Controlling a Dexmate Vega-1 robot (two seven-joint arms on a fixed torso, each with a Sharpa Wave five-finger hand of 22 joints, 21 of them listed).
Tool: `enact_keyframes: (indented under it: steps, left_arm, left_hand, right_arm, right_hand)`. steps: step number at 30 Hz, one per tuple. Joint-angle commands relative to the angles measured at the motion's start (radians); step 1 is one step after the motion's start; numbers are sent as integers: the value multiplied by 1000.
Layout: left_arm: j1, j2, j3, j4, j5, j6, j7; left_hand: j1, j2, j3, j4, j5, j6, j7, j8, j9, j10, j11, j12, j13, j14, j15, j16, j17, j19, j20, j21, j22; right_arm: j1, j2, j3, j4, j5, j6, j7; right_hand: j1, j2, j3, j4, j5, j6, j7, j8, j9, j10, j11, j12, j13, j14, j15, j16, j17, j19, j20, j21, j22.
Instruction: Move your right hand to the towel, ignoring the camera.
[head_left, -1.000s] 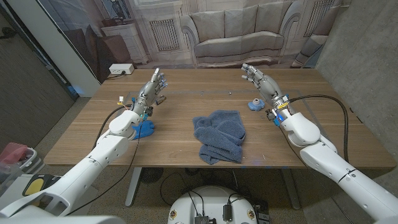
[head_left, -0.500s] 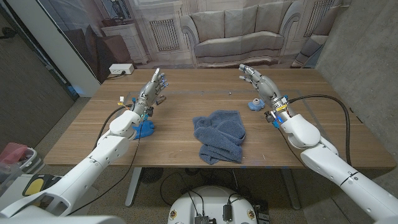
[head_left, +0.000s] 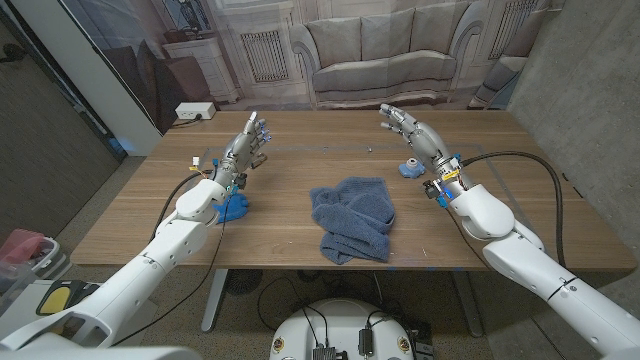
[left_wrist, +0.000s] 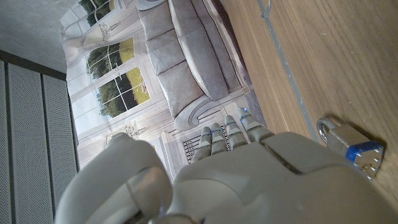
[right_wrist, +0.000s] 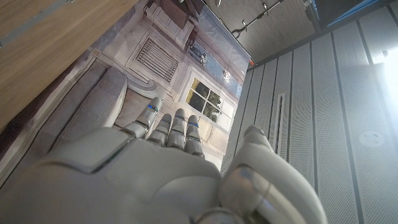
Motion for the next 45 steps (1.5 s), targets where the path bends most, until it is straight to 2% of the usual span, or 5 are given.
enact_keyframes:
  steps: [1,26,30,45]
  left_arm:
    - [-1,-1,3,6,-4,3,-9]
    - [20,4,-2,-23,-14,-3,-13]
    - [15,2,0,-15,-13,-2,-14]
    - [-10,-10,16,13,-7,7,-25]
  left_hand:
    - [3,5,-11,0,4,13,-2,7,4,9,1,5,6,12,-3,2,2,11,-34,-6,2]
    - [5,10,-16,0,3,20,0,7,4,19,9,6,6,23,-2,3,2,23,-31,-13,2]
    - [6,10,-17,0,3,20,0,7,4,20,6,6,6,24,-1,3,2,24,-32,-14,2]
    - [8,13,-19,-1,2,21,-1,6,4,20,7,5,6,24,-3,1,2,26,-30,-20,2]
  right_arm:
    - [-18,-4,7,-26,-74,3,-32]
    - [-55,-27,14,-104,-175,-7,-45]
    - [-58,-29,15,-117,-207,-22,-54]
    - [-43,-19,0,-109,-238,-6,-48]
  right_hand:
    - [2,0,3,-6,3,4,-1,5,4,9,-2,3,2,7,-1,-3,3,14,-51,-6,4]
    - [-1,1,1,-7,3,8,-5,5,4,17,-9,2,2,17,-4,-3,4,24,-51,-14,5]
    - [-1,0,0,-9,3,17,-7,8,4,32,-17,6,2,29,-18,0,4,27,-51,-19,5]
    - [-3,0,-1,-10,4,24,-9,9,4,37,-17,5,2,40,-21,-1,3,35,-51,-26,5]
